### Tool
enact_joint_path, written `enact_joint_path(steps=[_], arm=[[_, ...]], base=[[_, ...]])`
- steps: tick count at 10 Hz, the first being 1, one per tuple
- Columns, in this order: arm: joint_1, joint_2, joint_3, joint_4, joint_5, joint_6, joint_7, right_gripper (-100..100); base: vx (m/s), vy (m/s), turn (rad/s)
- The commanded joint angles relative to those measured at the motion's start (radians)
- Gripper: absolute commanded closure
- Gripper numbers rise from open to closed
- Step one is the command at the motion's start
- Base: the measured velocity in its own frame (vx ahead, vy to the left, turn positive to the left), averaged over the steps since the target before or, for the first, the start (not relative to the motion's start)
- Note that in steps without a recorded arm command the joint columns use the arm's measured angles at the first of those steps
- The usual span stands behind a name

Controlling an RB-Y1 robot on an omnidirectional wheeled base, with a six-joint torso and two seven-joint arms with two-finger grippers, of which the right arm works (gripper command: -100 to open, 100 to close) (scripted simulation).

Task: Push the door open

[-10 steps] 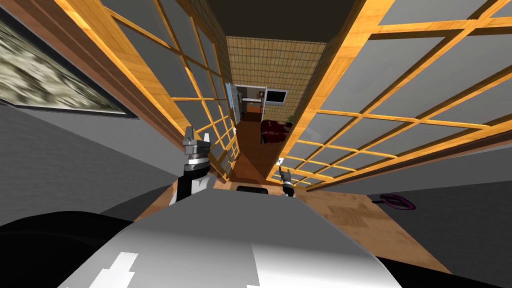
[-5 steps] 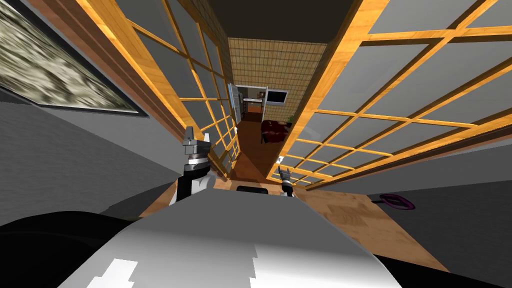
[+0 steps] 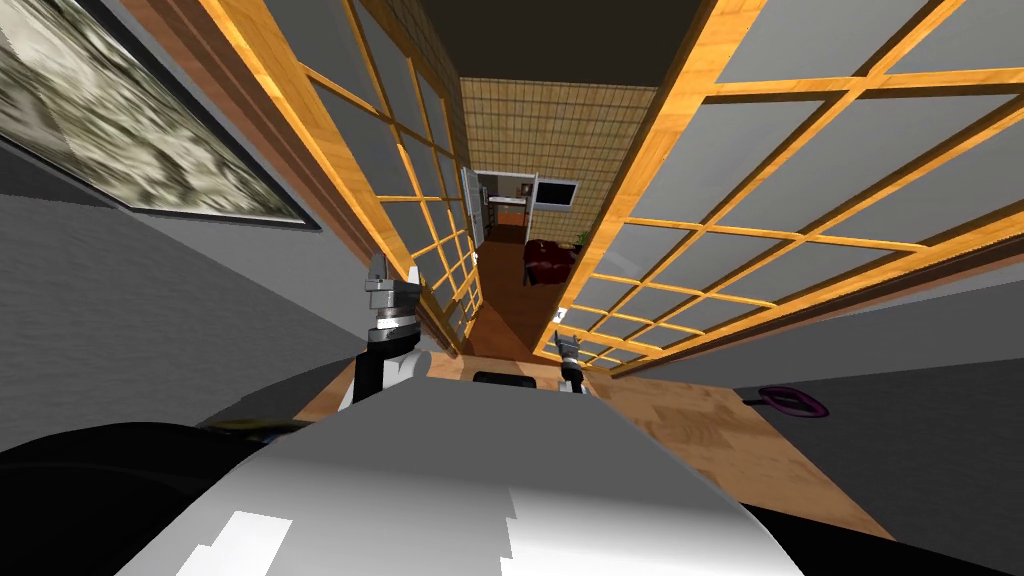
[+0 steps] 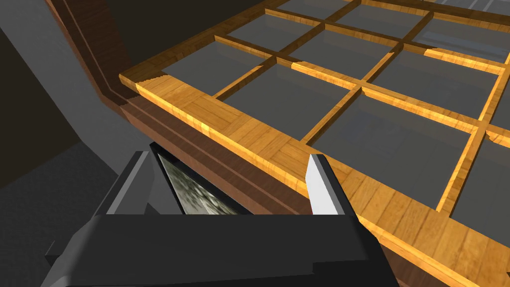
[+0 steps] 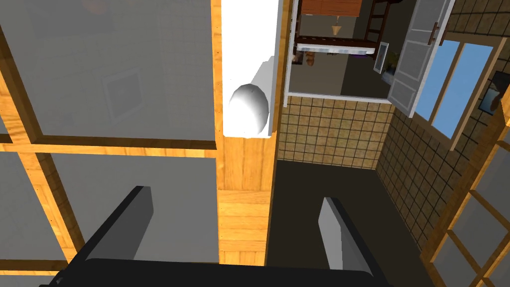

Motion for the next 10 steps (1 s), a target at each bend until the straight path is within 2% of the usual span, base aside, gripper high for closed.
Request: enact_joint_path(steps=[1,2,3,6,8,10], arm=[[-0.011,0.009,-0.01,0.006,0.007,0.011,0.035,-100],[-0.005,0.006,-0.006,0.0,0.004,0.008,0.019,-100],[-0.006,-0.016,-0.01,0.003,0.003,0.007,0.028,-100],[-0.008,-0.028,-0.015,0.007,0.001,0.002,0.033,-100],[-0.009,-0.023,-0.019,0.011,-0.001,-0.001,0.038,-100],[-0.011,-0.001,-0.023,0.015,-0.004,-0.005,0.043,-100]], base=[[-0.096,0.008,0.02],[-0.043,0.002,0.003],[0.096,-0.006,0.026],[0.173,-0.042,0.019],[0.193,-0.04,0.027],[0.192,-0.013,0.021]])
